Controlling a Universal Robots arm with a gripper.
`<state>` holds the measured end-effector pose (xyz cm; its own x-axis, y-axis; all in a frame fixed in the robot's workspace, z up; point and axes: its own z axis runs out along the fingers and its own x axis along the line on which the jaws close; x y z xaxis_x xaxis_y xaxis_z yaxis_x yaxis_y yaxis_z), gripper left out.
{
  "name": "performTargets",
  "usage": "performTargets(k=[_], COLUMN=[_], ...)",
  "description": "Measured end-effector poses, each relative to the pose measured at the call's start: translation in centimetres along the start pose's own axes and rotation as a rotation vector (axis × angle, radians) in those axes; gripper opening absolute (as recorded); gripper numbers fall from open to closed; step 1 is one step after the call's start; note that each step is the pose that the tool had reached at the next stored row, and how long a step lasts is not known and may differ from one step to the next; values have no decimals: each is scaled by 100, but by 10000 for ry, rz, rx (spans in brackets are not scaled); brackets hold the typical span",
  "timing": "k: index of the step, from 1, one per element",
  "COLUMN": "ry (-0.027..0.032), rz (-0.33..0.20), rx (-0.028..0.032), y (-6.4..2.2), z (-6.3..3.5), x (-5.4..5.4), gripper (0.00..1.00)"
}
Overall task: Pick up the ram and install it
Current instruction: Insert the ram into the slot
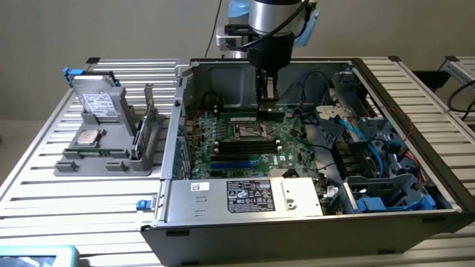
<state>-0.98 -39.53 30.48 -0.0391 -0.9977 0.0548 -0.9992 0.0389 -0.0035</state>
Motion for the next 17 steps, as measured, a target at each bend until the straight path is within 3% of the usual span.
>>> performTargets(k=[5, 7, 17], ry=[58, 70, 56], rz=[-59, -99, -247], rx=[3, -26, -18], y=[4, 5, 19], z=[13, 14, 33], x=[-9, -9, -10], gripper=[12, 12, 12])
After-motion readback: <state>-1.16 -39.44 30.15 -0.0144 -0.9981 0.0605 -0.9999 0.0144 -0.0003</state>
